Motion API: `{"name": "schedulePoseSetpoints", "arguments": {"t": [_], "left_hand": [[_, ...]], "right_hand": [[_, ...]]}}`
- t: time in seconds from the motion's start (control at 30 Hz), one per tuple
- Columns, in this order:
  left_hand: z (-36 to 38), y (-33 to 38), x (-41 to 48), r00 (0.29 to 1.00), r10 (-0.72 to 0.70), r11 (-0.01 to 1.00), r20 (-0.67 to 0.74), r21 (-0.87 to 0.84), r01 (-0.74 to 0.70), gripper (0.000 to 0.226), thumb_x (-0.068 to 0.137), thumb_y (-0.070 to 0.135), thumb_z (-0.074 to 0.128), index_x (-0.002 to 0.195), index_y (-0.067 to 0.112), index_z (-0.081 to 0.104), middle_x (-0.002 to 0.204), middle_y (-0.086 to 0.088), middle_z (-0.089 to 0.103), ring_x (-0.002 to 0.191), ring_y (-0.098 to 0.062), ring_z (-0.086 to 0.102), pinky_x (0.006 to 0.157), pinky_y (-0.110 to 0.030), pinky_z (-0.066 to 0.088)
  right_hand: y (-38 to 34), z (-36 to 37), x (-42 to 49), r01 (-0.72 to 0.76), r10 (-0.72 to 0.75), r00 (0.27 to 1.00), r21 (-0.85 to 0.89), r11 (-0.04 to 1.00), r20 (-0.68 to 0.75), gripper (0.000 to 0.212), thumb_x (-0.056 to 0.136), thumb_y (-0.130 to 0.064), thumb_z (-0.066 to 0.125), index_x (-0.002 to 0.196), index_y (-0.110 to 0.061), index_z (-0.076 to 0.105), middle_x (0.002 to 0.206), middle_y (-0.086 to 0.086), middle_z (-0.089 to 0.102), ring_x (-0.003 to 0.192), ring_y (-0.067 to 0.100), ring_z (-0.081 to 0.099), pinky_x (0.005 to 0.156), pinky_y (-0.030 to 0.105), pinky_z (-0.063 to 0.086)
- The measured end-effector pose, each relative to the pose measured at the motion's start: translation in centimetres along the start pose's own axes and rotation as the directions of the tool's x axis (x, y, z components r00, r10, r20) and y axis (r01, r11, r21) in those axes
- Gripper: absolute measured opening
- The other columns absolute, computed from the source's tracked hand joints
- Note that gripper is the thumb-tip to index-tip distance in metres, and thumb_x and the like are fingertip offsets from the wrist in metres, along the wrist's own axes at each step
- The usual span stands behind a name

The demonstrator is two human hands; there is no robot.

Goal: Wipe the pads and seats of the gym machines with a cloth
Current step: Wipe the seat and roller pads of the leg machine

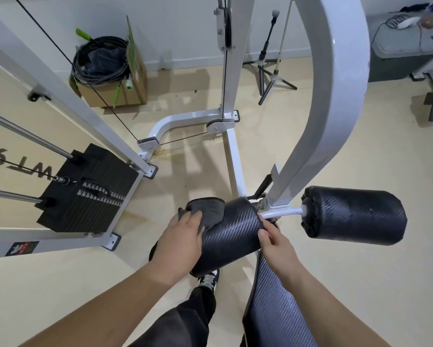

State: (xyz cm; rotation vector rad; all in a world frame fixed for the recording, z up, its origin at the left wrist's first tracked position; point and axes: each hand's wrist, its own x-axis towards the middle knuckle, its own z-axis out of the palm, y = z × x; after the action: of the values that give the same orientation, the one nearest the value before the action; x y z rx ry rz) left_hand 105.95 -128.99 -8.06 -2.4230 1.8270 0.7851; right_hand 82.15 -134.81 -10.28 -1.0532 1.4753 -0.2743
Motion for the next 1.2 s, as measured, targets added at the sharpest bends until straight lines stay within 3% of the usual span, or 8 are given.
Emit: {"name": "schedulePoseSetpoints", "arguments": {"t": [0.17,0.4,0.63,0.73,0.87,1.03,1.1,1.2], "left_hand": [[1.2,5.8,4.7,0.99,0.118,0.99,0.073,0.072,-0.123,0.051,0.108,0.035,0.035,0.156,0.018,0.033,0.148,-0.013,0.051,0.13,-0.036,0.046,0.113,-0.044,0.037],[-0.5,0.5,0.5,0.983,0.159,0.984,0.086,0.069,-0.165,0.057,0.102,0.019,0.052,0.156,0.02,0.036,0.153,-0.008,0.048,0.137,-0.03,0.046,0.108,-0.043,0.048],[-0.3,2.2,3.5,0.99,0.112,0.994,0.082,-0.002,-0.112,0.028,0.105,0.024,0.045,0.129,0.014,0.055,0.124,-0.014,0.065,0.11,-0.036,0.058,0.094,-0.043,0.047],[0.8,5.3,5.4,0.982,0.162,0.987,0.096,-0.008,-0.162,0.049,0.107,0.028,0.042,0.155,0.017,0.038,0.144,-0.013,0.054,0.126,-0.037,0.051,0.107,-0.044,0.042],[0.2,3.1,2.6,0.963,0.256,0.966,0.082,-0.01,-0.256,0.058,0.102,0.021,0.051,0.159,0.022,0.035,0.156,-0.006,0.045,0.137,-0.03,0.043,0.111,-0.043,0.043],[-0.3,-2.5,-1.2,0.995,0.096,0.995,0.022,-0.031,-0.095,0.054,0.098,0.013,0.056,0.151,0.018,0.048,0.144,-0.006,0.056,0.128,-0.028,0.052,0.105,-0.041,0.049],[-0.6,-1.1,0.7,0.991,0.128,0.989,0.031,-0.075,-0.126,0.043,0.101,0.017,0.054,0.144,0.015,0.054,0.131,-0.011,0.063,0.119,-0.034,0.058,0.099,-0.044,0.049],[0.1,3.6,4.7,0.975,0.201,0.978,0.098,-0.075,-0.194,0.045,0.105,0.027,0.047,0.149,0.017,0.047,0.136,-0.015,0.059,0.122,-0.038,0.056,0.103,-0.044,0.045]], "right_hand": [[-3.2,-0.5,2.2,-0.175,0.175,0.984,0.072,0.982,0.018,0.026,0.101,-0.048,0.053,0.096,-0.027,0.067,0.092,-0.004,0.065,0.088,0.021,0.058,0.076,0.036,0.05],[0.7,-0.2,0.9,0.078,-0.077,0.997,-0.18,0.981,0.009,0.043,0.11,-0.035,0.041,0.152,-0.038,0.049,0.142,-0.017,0.055,0.134,0.006,0.047,0.116,0.029,0.033],[-2.3,-1.0,1.0,-0.075,0.078,0.997,-0.094,0.993,0.026,0.029,0.096,-0.045,0.051,0.106,-0.023,0.068,0.106,-0.003,0.071,0.099,0.017,0.064,0.092,0.039,0.048],[-3.4,-0.3,1.6,-0.064,0.065,0.998,-0.169,0.984,0.004,0.046,0.097,-0.06,0.052,0.129,-0.029,0.063,0.125,-0.01,0.067,0.118,0.018,0.062,0.109,0.044,0.045],[-1.1,0.3,0.9,0.029,-0.029,1.0,-0.196,0.98,0.003,0.053,0.101,-0.047,0.054,0.153,-0.038,0.047,0.141,-0.007,0.062,0.132,0.016,0.058,0.116,0.04,0.042],[0.1,-0.4,-0.4,-0.021,0.022,1.0,-0.046,0.999,0.019,0.028,0.101,-0.014,0.06,0.122,-0.033,0.063,0.117,-0.012,0.071,0.118,0.007,0.063,0.106,0.037,0.049],[-1.9,-0.6,0.1,-0.073,0.073,0.997,-0.056,0.996,0.001,0.006,0.099,-0.024,0.062,0.105,-0.024,0.064,0.104,-0.007,0.071,0.108,0.016,0.065,0.092,0.035,0.05],[-3.4,0.1,1.2,-0.065,0.052,0.997,-0.221,0.973,-0.064,0.039,0.098,-0.054,0.056,0.115,-0.02,0.061,0.111,-0.002,0.068,0.11,0.024,0.063,0.095,0.041,0.047]]}}
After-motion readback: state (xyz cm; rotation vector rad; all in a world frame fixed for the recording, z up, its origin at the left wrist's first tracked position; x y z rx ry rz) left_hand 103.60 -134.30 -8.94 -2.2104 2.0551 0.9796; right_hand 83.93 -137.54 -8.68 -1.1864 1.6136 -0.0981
